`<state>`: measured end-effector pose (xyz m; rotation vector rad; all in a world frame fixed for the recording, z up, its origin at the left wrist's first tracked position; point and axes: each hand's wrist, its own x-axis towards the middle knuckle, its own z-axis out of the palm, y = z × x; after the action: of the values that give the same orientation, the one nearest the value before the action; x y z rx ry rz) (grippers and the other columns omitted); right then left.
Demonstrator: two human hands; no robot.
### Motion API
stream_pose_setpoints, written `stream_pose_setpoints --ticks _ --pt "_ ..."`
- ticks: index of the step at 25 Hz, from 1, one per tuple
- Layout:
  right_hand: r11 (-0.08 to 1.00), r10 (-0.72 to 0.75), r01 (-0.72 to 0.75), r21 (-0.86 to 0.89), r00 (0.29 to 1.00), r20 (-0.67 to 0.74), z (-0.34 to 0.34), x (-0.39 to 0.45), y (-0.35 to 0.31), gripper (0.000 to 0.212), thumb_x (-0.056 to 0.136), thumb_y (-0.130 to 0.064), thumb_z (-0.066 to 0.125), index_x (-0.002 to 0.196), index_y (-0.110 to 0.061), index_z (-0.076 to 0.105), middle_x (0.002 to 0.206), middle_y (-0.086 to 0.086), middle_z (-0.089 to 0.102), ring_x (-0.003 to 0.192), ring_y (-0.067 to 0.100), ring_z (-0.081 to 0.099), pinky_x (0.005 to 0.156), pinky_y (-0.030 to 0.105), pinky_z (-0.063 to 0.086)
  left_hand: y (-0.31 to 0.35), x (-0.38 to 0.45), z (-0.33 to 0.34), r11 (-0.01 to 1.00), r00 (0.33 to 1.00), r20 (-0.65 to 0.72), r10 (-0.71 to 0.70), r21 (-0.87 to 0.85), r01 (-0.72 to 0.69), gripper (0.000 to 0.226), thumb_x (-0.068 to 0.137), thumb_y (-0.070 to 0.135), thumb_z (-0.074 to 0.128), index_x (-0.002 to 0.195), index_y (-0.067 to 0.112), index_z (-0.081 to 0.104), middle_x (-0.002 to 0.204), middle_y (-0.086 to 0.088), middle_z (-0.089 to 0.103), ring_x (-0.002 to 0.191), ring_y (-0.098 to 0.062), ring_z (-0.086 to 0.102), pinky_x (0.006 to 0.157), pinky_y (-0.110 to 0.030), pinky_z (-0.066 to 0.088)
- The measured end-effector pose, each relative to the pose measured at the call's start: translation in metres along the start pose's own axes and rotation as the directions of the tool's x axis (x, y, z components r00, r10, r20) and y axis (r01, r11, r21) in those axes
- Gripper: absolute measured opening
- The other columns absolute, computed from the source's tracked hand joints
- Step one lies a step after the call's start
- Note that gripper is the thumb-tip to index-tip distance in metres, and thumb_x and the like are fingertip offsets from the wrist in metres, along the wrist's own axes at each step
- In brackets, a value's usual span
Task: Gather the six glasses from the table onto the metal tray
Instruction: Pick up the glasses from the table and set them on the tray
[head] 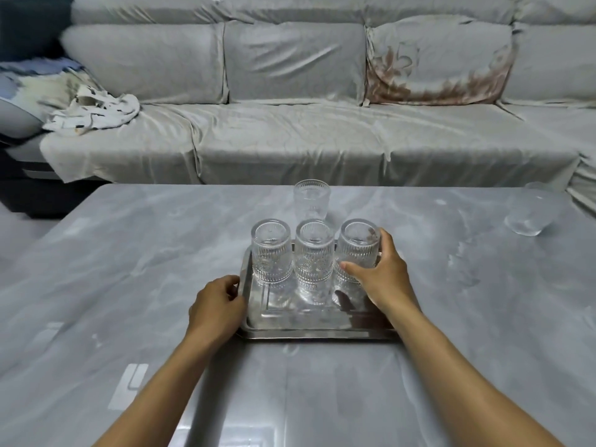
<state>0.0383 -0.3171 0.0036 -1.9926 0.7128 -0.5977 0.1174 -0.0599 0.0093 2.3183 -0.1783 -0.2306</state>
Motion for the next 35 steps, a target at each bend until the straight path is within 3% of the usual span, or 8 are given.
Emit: stream_pose_setpoints --ticks 6,10,12,15,20,26,31,35 --pt "1.0 0.012 -0.013 0.011 0.999 0.049 -0.001 -0.008 0.006 0.094 0.065 -0.032 0.087 0.142 -0.025 0.034 0.144 -0.001 0.048 0.129 0.018 0.049 0.103 0.037 0.044 0.002 0.001 -0.003 0.999 1.0 0.019 -0.022 0.039 0.021 0.014 0.083 0.018 0.057 0.09 0.02 0.068 0.096 -0.008 0.074 0.096 -0.035 0.066 0.089 -0.049 0.053" --pt "0.999 0.042 -0.041 -0.021 0.997 0.057 -0.036 -0.027 0.0 0.089 0.07 -0.031 0.082 0.143 -0.025 0.032 0.149 -0.003 0.042 0.133 0.016 0.043 0.096 0.026 0.039 0.013 -0.017 -0.006 0.969 0.977 -0.159 0.142 0.226 -0.104 0.045 0.088 0.026 0.061 0.132 0.016 0.058 0.136 -0.014 0.057 0.123 -0.039 0.051 0.099 -0.05 0.043" --pt "0.992 0.02 -0.026 -0.122 0.999 -0.05 -0.094 -0.055 0.009 0.075 0.074 -0.028 0.076 0.14 -0.024 0.039 0.147 -0.003 0.043 0.13 0.018 0.046 0.098 0.029 0.041 0.04 -0.045 0.006 0.923 0.935 -0.078 0.345 0.21 -0.323 0.052 0.085 0.018 0.065 0.136 0.015 0.055 0.137 -0.016 0.056 0.12 -0.041 0.052 0.098 -0.051 0.043" --pt "0.981 -0.068 0.06 -0.182 0.997 -0.04 -0.115 -0.056 0.0 0.057 0.08 -0.023 0.069 0.133 -0.019 0.049 0.14 -0.001 0.049 0.124 0.02 0.053 0.101 0.037 0.045 0.039 -0.054 -0.008 0.912 0.924 -0.093 0.372 0.223 -0.344 0.058 0.081 0.022 0.066 0.136 0.015 0.052 0.136 -0.018 0.056 0.117 -0.044 0.053 0.096 -0.056 0.045" --pt "0.919 -0.067 -0.103 -0.38 0.91 -0.409 -0.244 -0.083 0.056 0.057 0.08 -0.017 0.062 0.134 -0.017 0.044 0.144 0.001 0.044 0.113 0.03 0.058 0.084 0.039 0.049 0.075 -0.098 0.039 0.837 0.857 0.046 0.513 0.198 -0.511 0.055 0.081 0.009 0.073 0.133 0.008 0.057 0.133 -0.02 0.059 0.121 -0.042 0.053 0.104 -0.048 0.035" --pt "0.821 0.064 -0.227 -0.524 0.948 -0.311 -0.28 -0.071 0.102 0.074 0.082 -0.011 0.06 0.147 -0.016 0.023 0.155 0.006 0.026 0.118 0.037 0.05 0.089 0.041 0.046 0.057 -0.088 0.054 0.81 0.843 0.138 0.52 0.235 -0.538 0.058 0.074 0.002 0.079 0.129 0.007 0.061 0.129 -0.019 0.064 0.118 -0.042 0.057 0.096 -0.051 0.044" --pt "0.795 0.007 -0.279 -0.539 0.892 -0.452 -0.276 -0.051 0.108 0.017 0.092 -0.011 0.054 0.105 -0.003 0.061 0.118 0.021 0.053 0.092 0.042 0.058 0.076 0.04 0.043 0.06 -0.084 0.053 0.831 0.858 0.098 0.504 0.218 -0.512 0.051 0.078 0.007 0.076 0.127 0.01 0.062 0.131 -0.014 0.064 0.123 -0.036 0.056 0.102 -0.045 0.041" --pt "0.863 -0.089 -0.13 -0.488 0.911 -0.402 -0.248 -0.052 0.068 0.014 0.091 -0.016 0.056 0.093 -0.005 0.065 0.106 0.017 0.06 0.088 0.039 0.06 0.076 0.04 0.043 0.066 -0.087 0.041 0.877 0.884 0.054 0.464 0.114 -0.467 0.044 0.083 0.013 0.069 0.126 0.015 0.063 0.13 -0.005 0.064 0.122 -0.026 0.057 0.103 -0.038 0.044"
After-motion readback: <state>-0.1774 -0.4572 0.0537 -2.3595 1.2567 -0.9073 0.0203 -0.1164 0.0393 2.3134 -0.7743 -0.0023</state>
